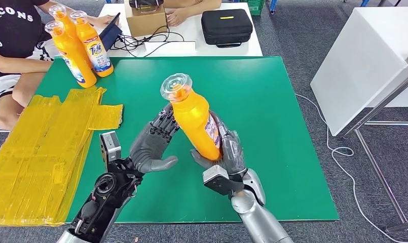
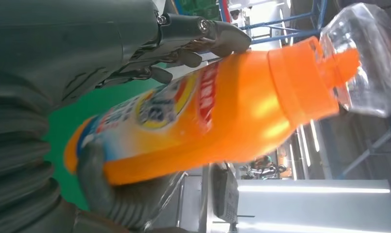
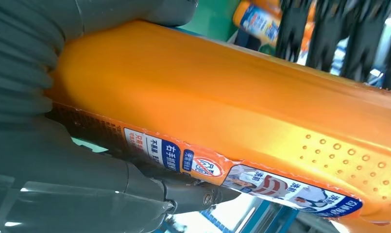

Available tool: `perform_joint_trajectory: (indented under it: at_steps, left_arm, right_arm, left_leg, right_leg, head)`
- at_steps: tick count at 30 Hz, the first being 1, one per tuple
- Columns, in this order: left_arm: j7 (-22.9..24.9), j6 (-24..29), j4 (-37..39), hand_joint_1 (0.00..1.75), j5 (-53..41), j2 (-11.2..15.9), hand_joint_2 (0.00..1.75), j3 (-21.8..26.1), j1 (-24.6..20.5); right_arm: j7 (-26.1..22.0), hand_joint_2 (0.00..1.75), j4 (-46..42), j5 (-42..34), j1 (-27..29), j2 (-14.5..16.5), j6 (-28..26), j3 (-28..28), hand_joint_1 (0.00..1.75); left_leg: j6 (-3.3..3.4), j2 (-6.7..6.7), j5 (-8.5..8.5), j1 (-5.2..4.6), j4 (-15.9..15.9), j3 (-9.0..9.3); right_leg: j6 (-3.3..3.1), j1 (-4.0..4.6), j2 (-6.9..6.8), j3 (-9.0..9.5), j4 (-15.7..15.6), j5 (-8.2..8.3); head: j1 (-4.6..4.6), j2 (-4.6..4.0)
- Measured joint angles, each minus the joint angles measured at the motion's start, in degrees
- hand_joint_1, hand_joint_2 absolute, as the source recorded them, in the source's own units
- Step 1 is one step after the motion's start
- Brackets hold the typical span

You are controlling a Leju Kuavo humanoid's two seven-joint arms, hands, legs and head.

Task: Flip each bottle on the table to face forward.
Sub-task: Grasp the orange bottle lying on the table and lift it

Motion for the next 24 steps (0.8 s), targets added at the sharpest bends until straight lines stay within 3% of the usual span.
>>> perform_joint_trajectory:
  at_steps: [10,20,24]
  left_arm:
    - [1.5,3.5,4.5,0.00,1.8,0.0,1.75,0.6,-3.7]
    - [2.1,3.4,11.4,0.00,5.3,0.0,1.75,2.2,-5.2]
    - [1.5,4.0,12.1,1.03,4.9,-0.1,1.75,2.6,-5.0]
  right_arm:
    - [1.4,1.75,2.0,2.2,-0.5,0.2,-0.4,7.9,1.75]
    - [3.4,1.75,5.2,2.0,-1.6,-0.2,-1.1,10.0,1.75]
    - [3.3,1.75,6.6,2.0,-2.2,-0.2,-1.2,10.1,1.75]
  left_leg:
    - [0.00,-0.01,0.00,0.01,0.0,-0.02]
    - [0.01,0.00,0.00,0.00,0.0,-0.02]
    - [0.00,0.00,0.00,0.00,0.0,-0.02]
  right_leg:
    - [-0.01,0.00,-0.01,-0.01,0.0,-0.01]
    - [0.00,-0.02,-0.01,-0.01,0.0,0.00]
    - [0.00,-0.01,-0.01,-0.01,0.0,0.00]
  head:
    - [0.01,0.00]
    - [0.01,0.00]
    - [0.00,0.00]
